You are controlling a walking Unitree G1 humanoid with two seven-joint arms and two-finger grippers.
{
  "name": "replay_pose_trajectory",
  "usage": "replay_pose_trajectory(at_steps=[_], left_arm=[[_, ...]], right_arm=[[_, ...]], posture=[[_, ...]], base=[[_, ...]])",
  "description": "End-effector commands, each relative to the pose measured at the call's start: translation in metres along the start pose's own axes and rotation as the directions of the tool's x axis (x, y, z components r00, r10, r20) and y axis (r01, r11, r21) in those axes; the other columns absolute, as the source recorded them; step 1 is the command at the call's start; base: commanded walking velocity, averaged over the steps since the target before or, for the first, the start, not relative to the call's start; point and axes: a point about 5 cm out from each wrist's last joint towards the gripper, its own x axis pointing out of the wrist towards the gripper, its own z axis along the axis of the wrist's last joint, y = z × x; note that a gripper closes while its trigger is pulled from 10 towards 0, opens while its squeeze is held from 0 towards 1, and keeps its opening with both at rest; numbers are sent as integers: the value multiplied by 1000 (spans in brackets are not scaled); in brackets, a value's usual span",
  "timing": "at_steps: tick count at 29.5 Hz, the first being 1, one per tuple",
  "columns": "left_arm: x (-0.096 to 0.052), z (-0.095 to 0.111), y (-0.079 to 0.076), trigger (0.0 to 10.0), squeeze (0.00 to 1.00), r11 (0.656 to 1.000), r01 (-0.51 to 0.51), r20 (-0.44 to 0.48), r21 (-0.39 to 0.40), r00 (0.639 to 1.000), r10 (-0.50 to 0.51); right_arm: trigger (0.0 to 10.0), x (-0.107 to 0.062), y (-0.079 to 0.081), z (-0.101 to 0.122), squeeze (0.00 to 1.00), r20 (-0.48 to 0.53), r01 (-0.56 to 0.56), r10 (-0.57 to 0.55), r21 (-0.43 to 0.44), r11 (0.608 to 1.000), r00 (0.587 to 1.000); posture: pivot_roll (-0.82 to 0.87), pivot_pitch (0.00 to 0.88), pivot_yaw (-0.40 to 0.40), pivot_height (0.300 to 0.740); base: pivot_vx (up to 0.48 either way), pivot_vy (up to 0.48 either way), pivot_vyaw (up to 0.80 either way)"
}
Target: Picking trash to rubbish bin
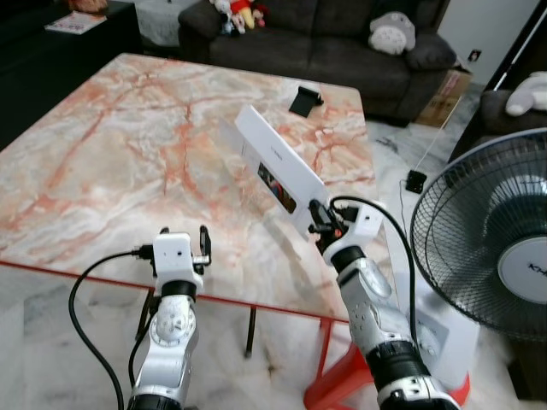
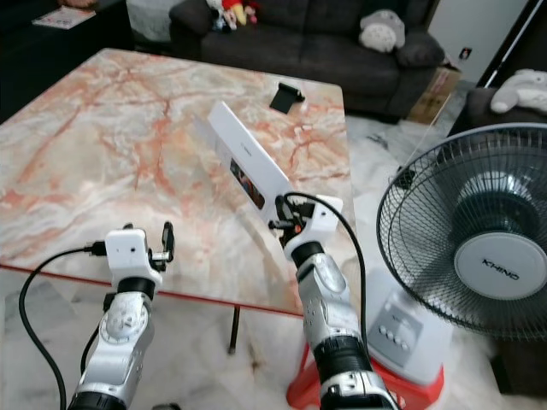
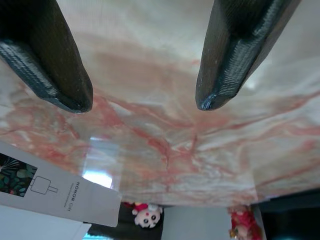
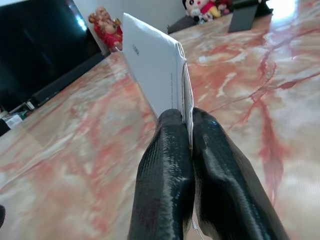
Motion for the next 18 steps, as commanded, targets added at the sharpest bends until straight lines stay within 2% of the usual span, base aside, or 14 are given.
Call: replay_pose_trajectory(at_steps=[1,18], left_arm=[[0,4,-5,10000,0,1000,11,21,2,1000,-11],[-1,2,-5,10000,0,1000,3,15,-5,1000,-3]], right_arm=[[10000,1,-1,7,0,24,-2,3,-22,1000,1000],[10000,-1,-5,6,0,13,1,-1,-23,1000,1000]], posture=[[6,32,-105,740],[2,33,-111,740]], base=[[-274,0,0],[-264,0,0]])
